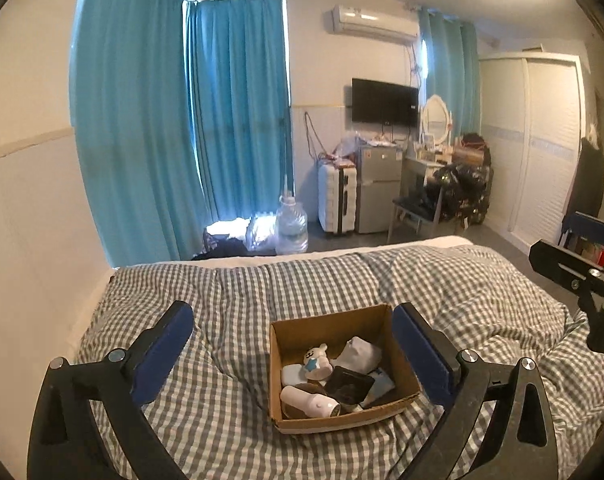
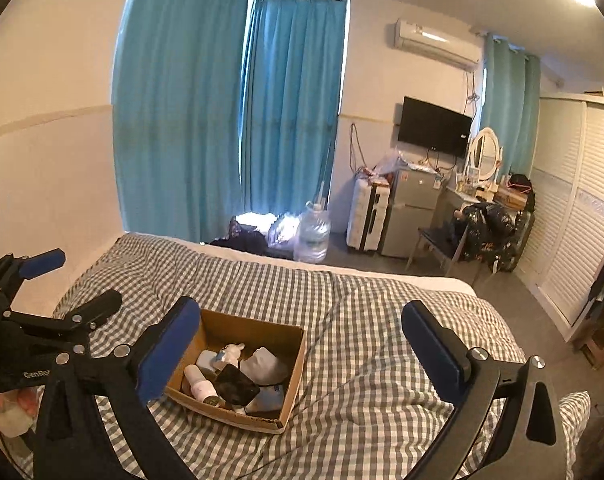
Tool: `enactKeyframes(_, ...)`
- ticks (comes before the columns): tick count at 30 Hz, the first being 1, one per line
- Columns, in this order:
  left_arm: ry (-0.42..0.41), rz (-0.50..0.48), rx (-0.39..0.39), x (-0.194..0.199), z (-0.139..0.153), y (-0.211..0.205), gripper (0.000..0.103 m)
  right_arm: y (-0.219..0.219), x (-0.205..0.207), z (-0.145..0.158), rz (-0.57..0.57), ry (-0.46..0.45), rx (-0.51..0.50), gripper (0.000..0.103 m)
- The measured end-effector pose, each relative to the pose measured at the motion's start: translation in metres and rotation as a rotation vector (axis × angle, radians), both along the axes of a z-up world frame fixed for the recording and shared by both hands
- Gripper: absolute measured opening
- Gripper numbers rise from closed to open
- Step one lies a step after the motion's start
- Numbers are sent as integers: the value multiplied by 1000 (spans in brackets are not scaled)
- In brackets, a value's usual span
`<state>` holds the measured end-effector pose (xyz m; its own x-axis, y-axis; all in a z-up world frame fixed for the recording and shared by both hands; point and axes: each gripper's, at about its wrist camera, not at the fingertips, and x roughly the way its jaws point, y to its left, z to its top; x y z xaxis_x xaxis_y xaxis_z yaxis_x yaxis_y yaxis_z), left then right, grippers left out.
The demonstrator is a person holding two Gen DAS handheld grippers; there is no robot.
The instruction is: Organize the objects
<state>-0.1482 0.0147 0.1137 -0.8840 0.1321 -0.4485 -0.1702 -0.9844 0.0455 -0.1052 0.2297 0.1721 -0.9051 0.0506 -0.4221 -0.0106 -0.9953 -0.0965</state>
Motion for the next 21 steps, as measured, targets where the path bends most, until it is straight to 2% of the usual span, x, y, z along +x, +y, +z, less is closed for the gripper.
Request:
enactKeyframes(5, 14, 60, 32, 24, -13, -6, 103, 4, 27, -11, -25, 47, -16, 102)
enactKeyframes(8, -7, 73, 58, 30, -42, -7, 103, 6, 37, -41, -33, 39, -49, 103)
enactKeyframes(12, -30, 97, 64, 37, -85, -7, 103, 7, 35, -98, -38, -28, -69, 103)
enactKeyframes(16, 2, 87, 3, 44, -120, 2, 103, 4, 24, -144, -38, -84, -47, 103)
enactKeyframes(19, -19, 71, -11, 40, -133, 4, 103, 0, 17, -169, -39, -114, -6, 103)
enactKeyframes(21, -52, 73, 5, 35, -139, 0, 103, 2, 14, -181, -40, -143, -19, 103)
